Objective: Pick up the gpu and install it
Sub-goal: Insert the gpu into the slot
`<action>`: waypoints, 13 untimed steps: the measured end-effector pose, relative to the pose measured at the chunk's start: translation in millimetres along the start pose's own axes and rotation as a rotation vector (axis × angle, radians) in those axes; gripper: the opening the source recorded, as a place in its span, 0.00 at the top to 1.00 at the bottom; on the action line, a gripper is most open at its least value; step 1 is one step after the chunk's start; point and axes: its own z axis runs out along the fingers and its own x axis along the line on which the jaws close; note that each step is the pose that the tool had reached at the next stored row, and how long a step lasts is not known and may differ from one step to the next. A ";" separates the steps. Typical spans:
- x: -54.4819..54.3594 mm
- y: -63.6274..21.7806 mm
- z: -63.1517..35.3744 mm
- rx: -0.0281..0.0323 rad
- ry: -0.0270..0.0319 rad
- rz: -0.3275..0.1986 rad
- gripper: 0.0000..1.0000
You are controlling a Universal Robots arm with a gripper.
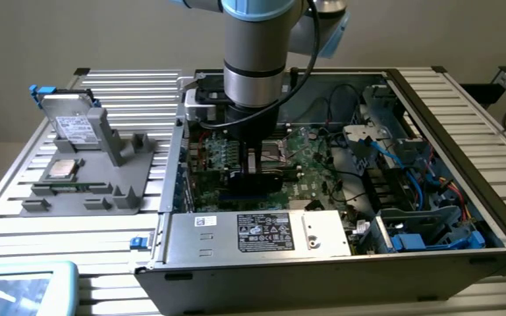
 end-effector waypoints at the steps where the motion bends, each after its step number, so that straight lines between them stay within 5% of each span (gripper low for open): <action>1: 0.2 0.0 0.0 0.0001 -0.0031 0.000 0.73; 5: 1.3 0.1 0.0 0.0000 -0.0151 -0.001 0.73; 13: 2.7 0.2 0.1 0.0000 -0.0164 -0.001 0.73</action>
